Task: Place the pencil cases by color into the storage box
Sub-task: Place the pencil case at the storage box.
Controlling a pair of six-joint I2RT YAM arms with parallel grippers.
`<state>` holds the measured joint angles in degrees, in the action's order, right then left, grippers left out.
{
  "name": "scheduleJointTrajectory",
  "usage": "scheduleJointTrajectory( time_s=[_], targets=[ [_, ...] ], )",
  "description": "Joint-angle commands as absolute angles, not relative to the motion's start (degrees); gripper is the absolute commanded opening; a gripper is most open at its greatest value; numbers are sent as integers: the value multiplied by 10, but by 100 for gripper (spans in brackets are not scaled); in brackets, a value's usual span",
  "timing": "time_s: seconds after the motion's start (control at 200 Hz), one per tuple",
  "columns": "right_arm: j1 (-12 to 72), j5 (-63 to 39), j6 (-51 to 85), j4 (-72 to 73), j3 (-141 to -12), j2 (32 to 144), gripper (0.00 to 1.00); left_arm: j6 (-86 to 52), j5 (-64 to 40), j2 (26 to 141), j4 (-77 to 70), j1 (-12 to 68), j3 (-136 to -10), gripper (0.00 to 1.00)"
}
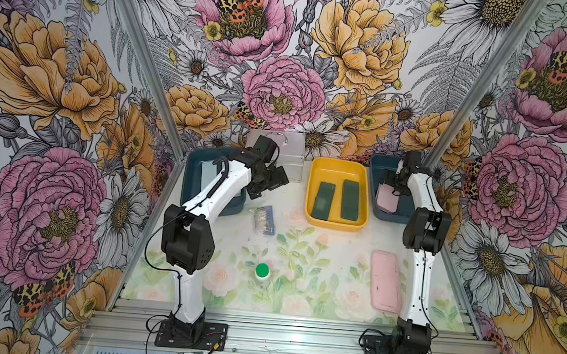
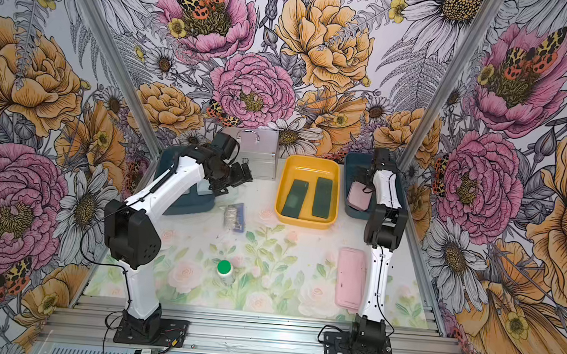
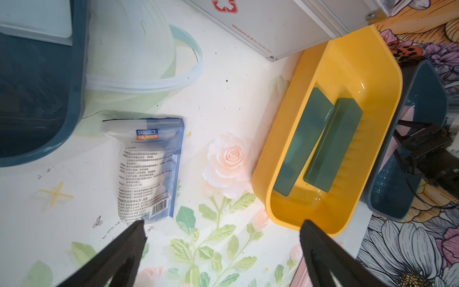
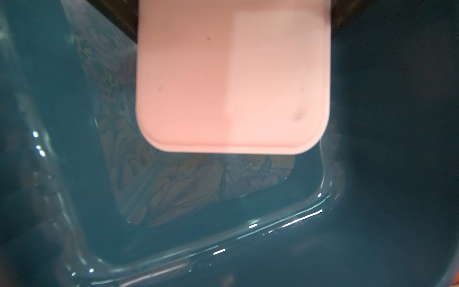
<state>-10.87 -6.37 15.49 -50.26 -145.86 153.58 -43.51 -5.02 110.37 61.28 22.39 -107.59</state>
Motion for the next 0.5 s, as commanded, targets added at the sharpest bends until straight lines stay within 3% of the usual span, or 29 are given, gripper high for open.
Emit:
scheduleJointTrajectory(
  time_s=[0.0, 0.495],
  targets=[
    [-114, -74, 169, -490, -1485, 1552, 99, -425, -54, 1078, 613, 230, -1066, 99],
    [-120, -60, 203, -445, -1525, 1548, 99, -419, -56, 1075, 613, 230, -1059, 99]
  ],
)
